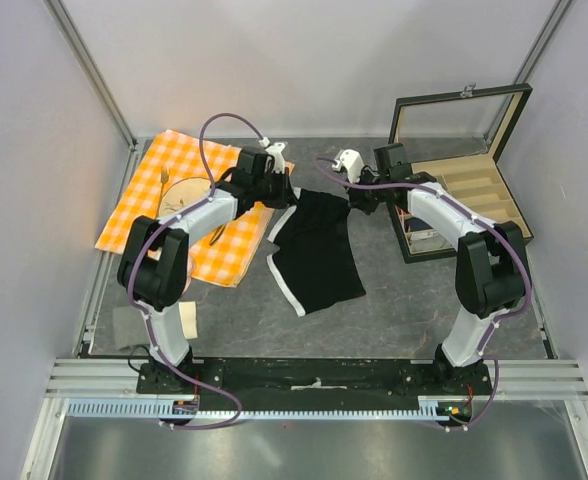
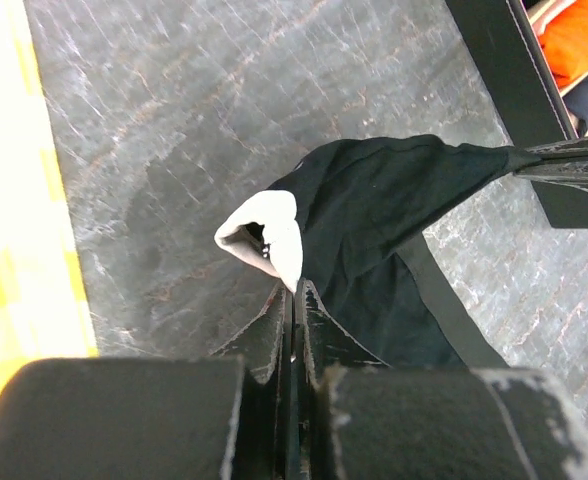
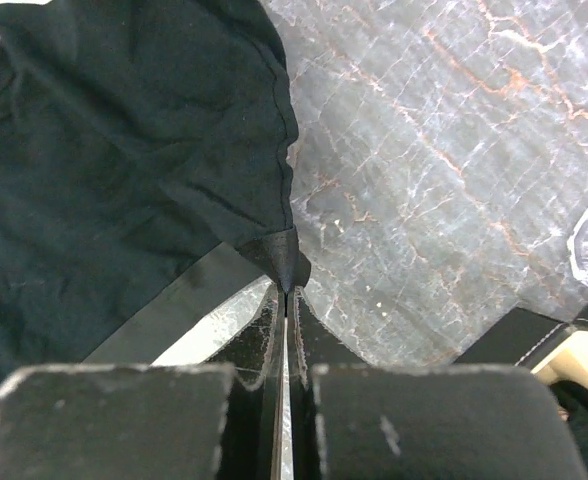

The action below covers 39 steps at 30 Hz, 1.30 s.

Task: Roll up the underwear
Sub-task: Flatten out the underwear at the center of the board, then fold the underwear at the corner of the board.

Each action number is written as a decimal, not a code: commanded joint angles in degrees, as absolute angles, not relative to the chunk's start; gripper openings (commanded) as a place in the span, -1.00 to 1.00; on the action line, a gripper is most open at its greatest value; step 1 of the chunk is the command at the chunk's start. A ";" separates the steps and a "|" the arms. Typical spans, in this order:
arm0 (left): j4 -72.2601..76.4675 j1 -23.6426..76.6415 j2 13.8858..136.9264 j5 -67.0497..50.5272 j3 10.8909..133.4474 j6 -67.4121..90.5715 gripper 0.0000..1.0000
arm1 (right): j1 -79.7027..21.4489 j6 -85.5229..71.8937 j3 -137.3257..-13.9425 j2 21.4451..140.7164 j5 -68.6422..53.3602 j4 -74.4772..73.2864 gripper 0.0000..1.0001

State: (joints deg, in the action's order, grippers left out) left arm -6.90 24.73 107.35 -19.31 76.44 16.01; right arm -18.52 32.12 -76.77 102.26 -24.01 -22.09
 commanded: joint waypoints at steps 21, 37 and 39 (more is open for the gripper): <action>-9.49 24.34 101.44 -25.31 73.93 14.41 -0.97 | -17.67 32.43 -70.93 95.20 -31.90 -19.51 -0.96; -8.44 28.91 91.85 -26.54 61.09 17.57 -0.96 | -17.67 39.72 -59.25 86.49 -36.21 -24.17 -0.95; -8.35 30.14 90.36 -26.19 59.51 18.19 -0.96 | -17.67 40.77 -58.10 84.74 -37.17 -24.87 -0.95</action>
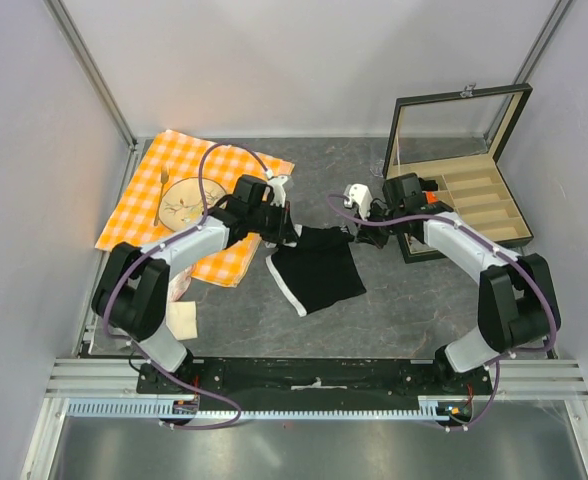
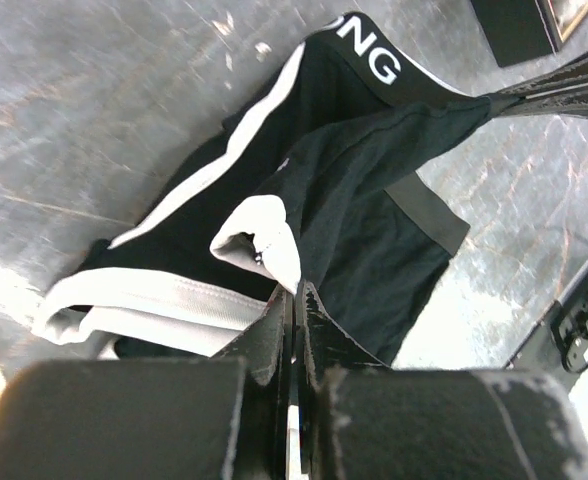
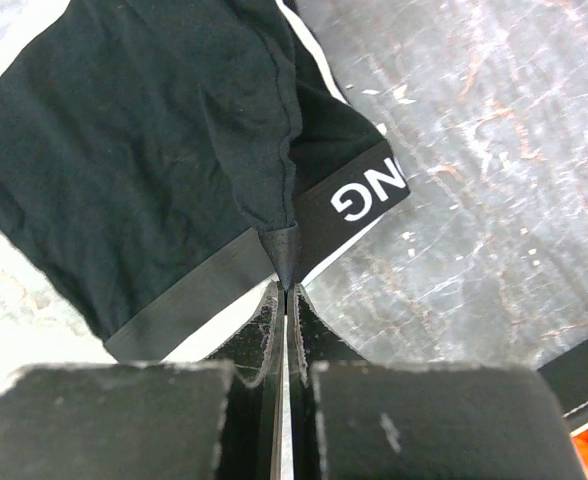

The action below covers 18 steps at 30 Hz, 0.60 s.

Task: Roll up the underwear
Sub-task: Fold the underwear at the corner of the board.

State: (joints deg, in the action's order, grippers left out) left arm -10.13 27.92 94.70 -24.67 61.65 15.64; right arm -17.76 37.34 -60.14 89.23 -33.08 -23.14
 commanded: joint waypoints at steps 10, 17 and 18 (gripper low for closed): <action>-7.56 34.54 84.21 -21.80 51.60 21.71 -0.95 | -17.75 46.39 -53.79 80.95 -40.16 -29.70 -0.95; -6.95 37.61 82.18 -20.21 47.03 24.16 -0.92 | -18.02 53.52 -51.34 79.11 -41.48 -35.41 -0.94; -6.51 37.88 82.00 -20.30 46.50 24.52 -0.88 | -18.19 54.22 -51.07 78.75 -41.75 -35.77 -0.93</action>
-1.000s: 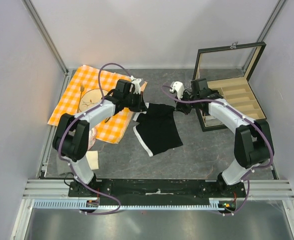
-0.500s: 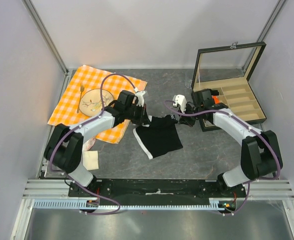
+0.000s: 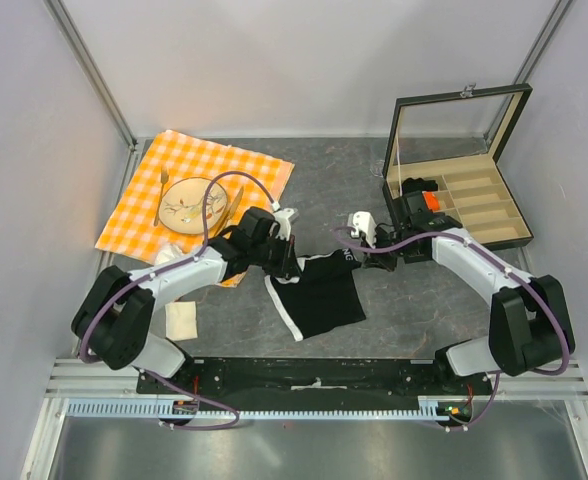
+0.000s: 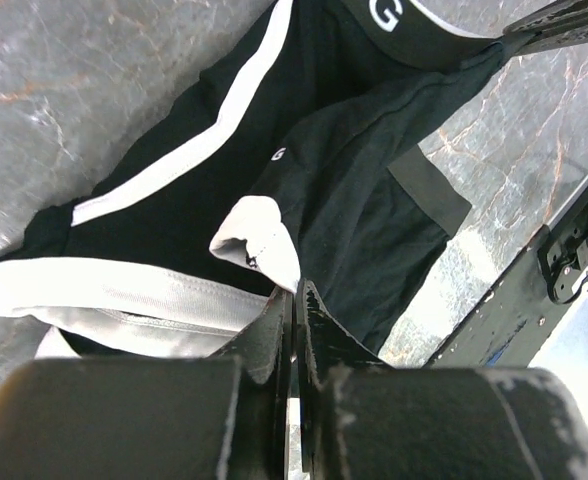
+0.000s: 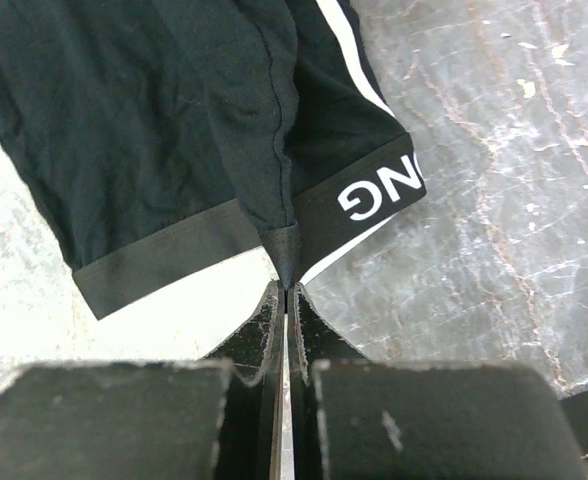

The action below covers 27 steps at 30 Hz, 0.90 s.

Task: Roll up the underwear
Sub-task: Fold the underwear at the corner of the board.

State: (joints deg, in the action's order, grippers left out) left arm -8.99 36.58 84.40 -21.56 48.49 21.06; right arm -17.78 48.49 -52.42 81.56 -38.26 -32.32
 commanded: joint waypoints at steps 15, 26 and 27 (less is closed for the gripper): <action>-6.86 38.32 71.71 -15.91 42.10 29.62 0.11 | -22.24 59.15 -48.16 77.61 -40.69 -38.14 -0.92; -5.36 38.85 80.85 -18.46 47.11 16.01 0.16 | -22.50 60.82 -46.93 76.46 -40.52 -37.88 -0.92; -5.45 38.93 81.12 -18.28 47.54 15.21 0.16 | -22.41 60.82 -46.93 76.55 -40.60 -37.97 -0.92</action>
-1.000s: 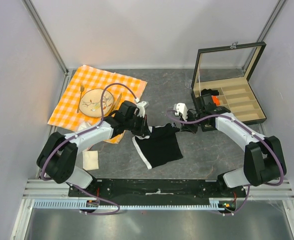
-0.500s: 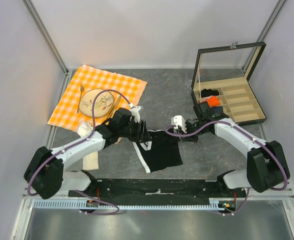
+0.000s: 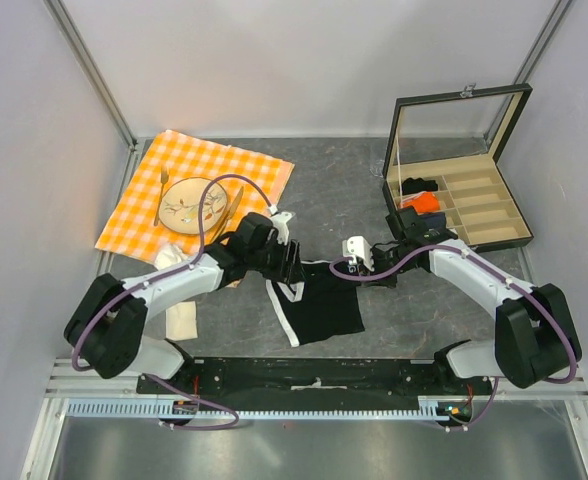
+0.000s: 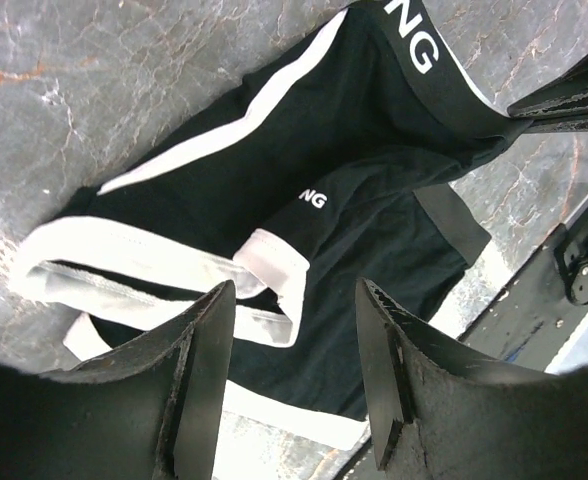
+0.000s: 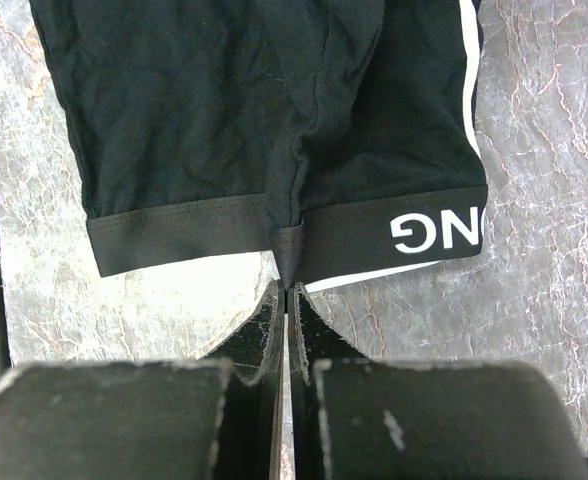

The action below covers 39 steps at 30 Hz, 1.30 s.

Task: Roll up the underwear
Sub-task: Fold the underwear at the corner of the board.

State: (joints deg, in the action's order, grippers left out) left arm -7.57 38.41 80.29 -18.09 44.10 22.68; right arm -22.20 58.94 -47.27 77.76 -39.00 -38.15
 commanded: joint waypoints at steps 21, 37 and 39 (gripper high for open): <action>-11.42 39.99 90.44 -20.91 53.70 10.72 -0.97 | -22.50 59.94 -48.34 77.70 -41.05 -38.58 -0.92; -25.04 38.67 79.90 -14.24 68.55 7.21 -0.97 | -22.50 47.73 -67.76 80.42 -34.54 -36.83 -0.95; -25.66 38.67 78.50 -14.85 68.47 7.21 -0.97 | -22.50 47.37 -67.94 79.55 -35.07 -36.83 -0.95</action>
